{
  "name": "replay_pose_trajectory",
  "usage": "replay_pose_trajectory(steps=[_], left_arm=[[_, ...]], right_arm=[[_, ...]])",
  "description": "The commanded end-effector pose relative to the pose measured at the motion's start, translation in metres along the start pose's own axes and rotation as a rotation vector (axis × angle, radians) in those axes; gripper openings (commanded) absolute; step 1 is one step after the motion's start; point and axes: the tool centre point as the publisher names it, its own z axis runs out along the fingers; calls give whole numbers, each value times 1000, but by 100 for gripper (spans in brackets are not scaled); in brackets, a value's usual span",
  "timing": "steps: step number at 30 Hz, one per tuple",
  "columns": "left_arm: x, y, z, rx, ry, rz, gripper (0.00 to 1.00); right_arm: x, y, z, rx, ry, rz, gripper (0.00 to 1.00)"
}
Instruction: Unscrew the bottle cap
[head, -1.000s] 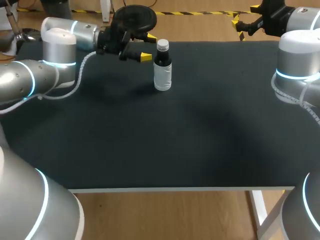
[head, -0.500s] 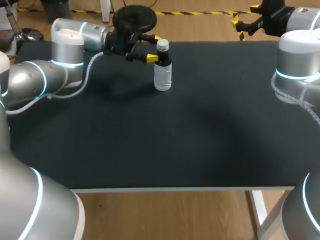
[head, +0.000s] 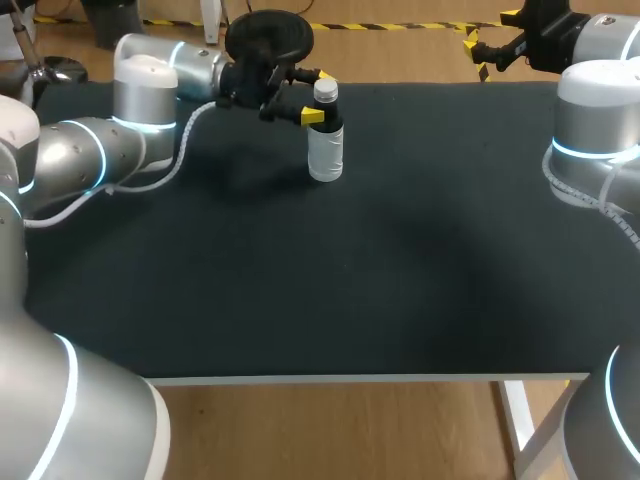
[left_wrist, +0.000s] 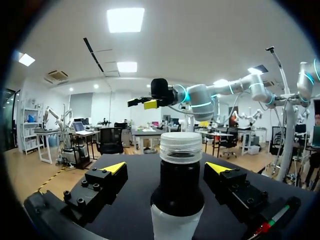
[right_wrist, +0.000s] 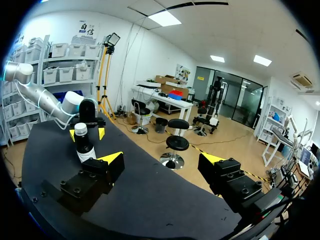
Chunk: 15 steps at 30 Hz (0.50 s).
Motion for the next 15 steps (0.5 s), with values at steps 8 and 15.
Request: replay_pose_trajectory(steps=[8,15], left_arm=[[-9,2,6,-3,143,2,100],[-9,2,8,-9,155,6,100]], right_arm=[[0,0,0,-2,1,0,100],[0,0,0,-2,1,0,100]])
